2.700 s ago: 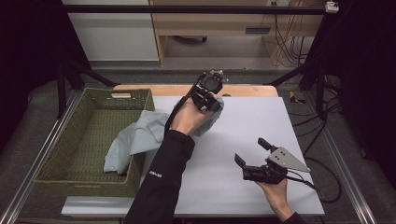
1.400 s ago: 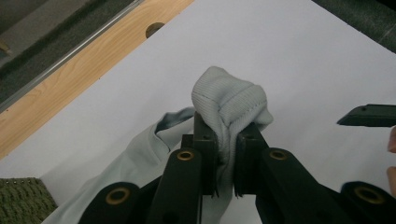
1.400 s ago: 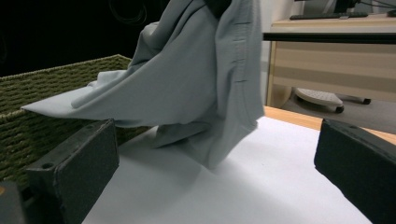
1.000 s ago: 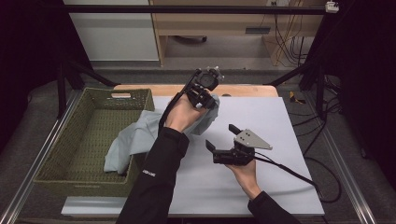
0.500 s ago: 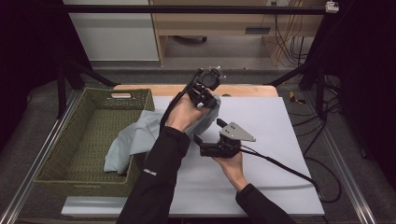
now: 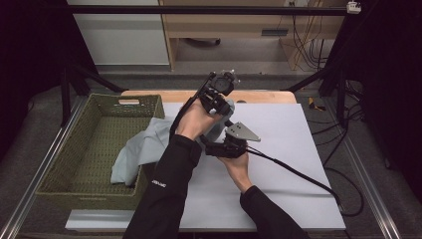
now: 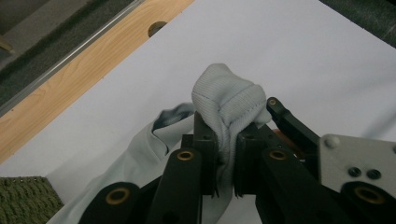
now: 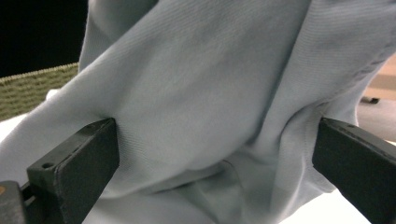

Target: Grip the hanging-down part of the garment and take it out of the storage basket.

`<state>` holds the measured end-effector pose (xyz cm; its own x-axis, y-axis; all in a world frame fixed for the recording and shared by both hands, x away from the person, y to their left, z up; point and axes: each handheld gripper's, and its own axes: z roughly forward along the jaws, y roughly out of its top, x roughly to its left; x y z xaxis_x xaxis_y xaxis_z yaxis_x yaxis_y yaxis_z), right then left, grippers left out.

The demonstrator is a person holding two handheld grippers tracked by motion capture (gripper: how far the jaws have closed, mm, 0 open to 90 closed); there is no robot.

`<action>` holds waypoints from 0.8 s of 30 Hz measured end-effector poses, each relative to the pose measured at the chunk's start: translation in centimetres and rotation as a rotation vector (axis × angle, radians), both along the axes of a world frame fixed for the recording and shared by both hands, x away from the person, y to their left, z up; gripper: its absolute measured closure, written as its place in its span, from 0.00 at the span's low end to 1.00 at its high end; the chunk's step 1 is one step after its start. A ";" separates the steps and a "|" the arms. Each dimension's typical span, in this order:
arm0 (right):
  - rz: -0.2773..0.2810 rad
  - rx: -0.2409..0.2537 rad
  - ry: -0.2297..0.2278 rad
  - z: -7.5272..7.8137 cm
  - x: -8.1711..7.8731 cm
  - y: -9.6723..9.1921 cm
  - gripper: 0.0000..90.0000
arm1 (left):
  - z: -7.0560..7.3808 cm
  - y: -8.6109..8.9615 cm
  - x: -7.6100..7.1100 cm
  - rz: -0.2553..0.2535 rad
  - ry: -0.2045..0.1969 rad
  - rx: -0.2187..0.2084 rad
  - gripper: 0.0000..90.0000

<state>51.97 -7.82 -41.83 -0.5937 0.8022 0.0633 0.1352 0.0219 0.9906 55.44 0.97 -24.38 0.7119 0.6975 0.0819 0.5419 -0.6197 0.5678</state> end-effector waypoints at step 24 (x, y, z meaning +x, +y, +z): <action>0.078 -0.016 -0.002 0.4 -0.6 1.0 0.93 | 0.1 1.1 -0.3 0.005 -0.010 0.007 0.90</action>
<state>51.41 -6.86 -41.45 -0.6544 0.7546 0.0494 0.1308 0.0486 0.9902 55.16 2.06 -24.24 0.7076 0.7003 0.0937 0.5392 -0.6209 0.5690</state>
